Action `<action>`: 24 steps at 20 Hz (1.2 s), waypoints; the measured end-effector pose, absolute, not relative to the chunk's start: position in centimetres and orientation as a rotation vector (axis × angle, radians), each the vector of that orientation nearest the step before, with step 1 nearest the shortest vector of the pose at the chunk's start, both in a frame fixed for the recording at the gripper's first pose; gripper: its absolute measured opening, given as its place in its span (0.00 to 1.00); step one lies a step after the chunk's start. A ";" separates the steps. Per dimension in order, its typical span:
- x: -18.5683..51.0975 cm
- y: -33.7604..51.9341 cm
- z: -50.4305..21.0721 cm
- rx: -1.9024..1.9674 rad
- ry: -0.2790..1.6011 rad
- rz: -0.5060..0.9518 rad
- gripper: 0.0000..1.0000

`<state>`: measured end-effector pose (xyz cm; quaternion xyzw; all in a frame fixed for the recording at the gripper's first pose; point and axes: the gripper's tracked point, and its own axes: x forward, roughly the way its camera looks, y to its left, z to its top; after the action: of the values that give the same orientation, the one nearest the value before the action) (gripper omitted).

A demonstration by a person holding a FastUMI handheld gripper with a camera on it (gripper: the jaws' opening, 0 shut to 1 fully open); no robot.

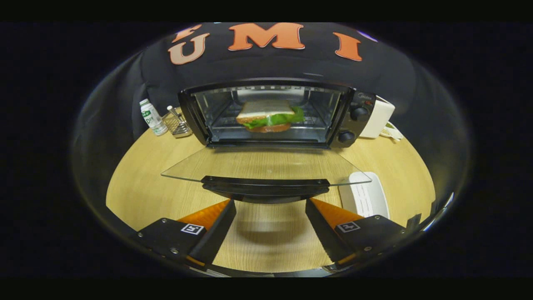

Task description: Open the toaster oven, put the food inside, and close the toaster oven door.

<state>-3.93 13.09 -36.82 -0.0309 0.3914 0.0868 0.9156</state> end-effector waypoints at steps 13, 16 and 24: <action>3.6 14.5 -29.1 -0.037 0.640 0.179 0.99; 5.7 14.7 -28.4 -0.030 0.611 0.167 0.99; 6.4 14.3 -23.6 0.030 0.535 0.158 1.00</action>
<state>6.43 14.34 -23.65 0.0146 0.2642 0.0779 0.9612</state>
